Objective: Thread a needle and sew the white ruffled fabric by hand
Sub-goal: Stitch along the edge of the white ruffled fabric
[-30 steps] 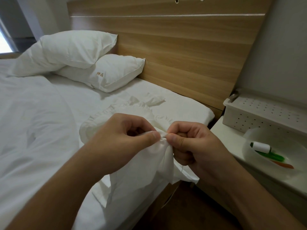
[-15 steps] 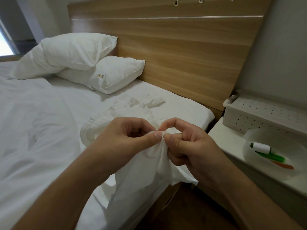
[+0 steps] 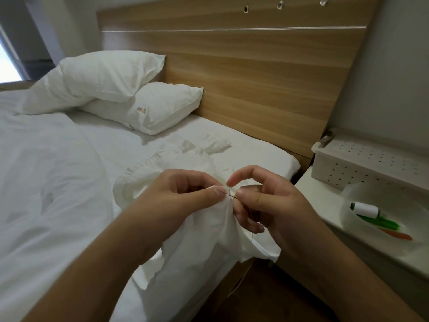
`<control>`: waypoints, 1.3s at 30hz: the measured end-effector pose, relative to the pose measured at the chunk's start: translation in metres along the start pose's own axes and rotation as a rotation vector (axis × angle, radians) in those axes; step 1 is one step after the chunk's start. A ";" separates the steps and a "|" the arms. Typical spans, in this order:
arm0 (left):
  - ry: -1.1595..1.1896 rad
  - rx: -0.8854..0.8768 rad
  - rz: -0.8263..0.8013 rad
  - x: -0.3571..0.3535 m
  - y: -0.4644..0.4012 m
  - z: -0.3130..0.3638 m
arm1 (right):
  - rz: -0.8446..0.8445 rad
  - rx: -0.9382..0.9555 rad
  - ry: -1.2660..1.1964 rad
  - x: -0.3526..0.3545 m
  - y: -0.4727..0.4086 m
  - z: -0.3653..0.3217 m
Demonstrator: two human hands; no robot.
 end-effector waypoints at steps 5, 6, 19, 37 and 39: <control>0.074 0.020 0.043 0.002 0.001 0.000 | 0.010 0.053 0.114 0.003 0.001 -0.004; 0.077 0.022 0.052 0.003 0.001 -0.001 | 0.012 0.062 0.125 0.004 0.001 -0.005; -0.006 -0.013 0.003 -0.004 -0.002 -0.003 | 0.121 0.128 0.122 -0.006 0.004 -0.008; -0.098 0.022 0.036 -0.005 -0.006 -0.009 | 0.210 0.143 0.293 -0.003 0.005 -0.015; -0.103 0.020 0.054 -0.005 -0.005 -0.008 | 0.232 0.153 0.480 -0.001 0.006 -0.018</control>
Point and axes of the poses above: each hand's wrist, its own y-axis away from the middle knuckle, its own x-axis out of the back of the hand, z = x × y, the point moved 5 cm from there along -y, towards the middle knuckle, and after that the axes turned 2 degrees about -x, right-handed, at the moved point
